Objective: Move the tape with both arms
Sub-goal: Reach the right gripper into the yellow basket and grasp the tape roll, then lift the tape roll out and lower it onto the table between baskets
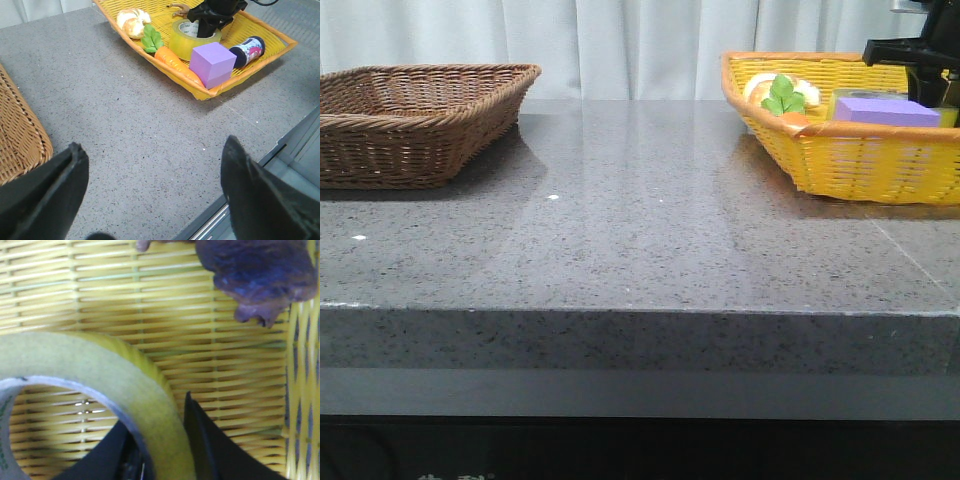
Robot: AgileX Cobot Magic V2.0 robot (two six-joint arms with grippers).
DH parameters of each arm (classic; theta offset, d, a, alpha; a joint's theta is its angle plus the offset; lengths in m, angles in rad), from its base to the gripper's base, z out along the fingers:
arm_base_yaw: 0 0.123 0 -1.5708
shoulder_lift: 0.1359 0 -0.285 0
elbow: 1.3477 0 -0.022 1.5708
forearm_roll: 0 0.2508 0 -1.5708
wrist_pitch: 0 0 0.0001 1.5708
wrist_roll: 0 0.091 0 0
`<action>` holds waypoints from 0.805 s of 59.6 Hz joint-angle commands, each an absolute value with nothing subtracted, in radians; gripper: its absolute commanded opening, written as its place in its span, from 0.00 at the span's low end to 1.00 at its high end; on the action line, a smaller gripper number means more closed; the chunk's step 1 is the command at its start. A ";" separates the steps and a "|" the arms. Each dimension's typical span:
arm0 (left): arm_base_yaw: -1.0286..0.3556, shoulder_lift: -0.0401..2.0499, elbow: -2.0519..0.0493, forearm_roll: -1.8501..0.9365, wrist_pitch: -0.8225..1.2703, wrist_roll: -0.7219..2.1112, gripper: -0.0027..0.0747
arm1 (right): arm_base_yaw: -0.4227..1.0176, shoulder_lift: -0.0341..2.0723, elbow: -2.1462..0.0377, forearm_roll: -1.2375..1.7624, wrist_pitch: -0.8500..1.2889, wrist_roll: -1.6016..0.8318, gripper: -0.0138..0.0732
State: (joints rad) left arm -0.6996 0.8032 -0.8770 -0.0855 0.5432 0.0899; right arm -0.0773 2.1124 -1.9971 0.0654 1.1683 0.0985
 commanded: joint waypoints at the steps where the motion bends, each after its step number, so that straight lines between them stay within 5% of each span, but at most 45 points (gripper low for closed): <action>1: -0.709 0.801 -0.905 -0.094 0.471 0.090 0.74 | -0.084 2.043 -2.034 0.076 1.149 0.096 0.30; 31: -0.709 0.801 -0.905 -0.094 0.471 0.090 0.74 | -0.062 1.886 -2.034 0.083 1.214 0.033 0.30; 48: -0.709 0.801 -0.905 -0.094 0.471 0.090 0.74 | 0.074 1.743 -2.034 0.083 1.187 0.026 0.30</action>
State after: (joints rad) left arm -0.6996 0.8032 -0.8770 -0.0855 0.5432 0.0899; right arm 0.0301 1.8426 -1.9987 0.0670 1.2451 0.0386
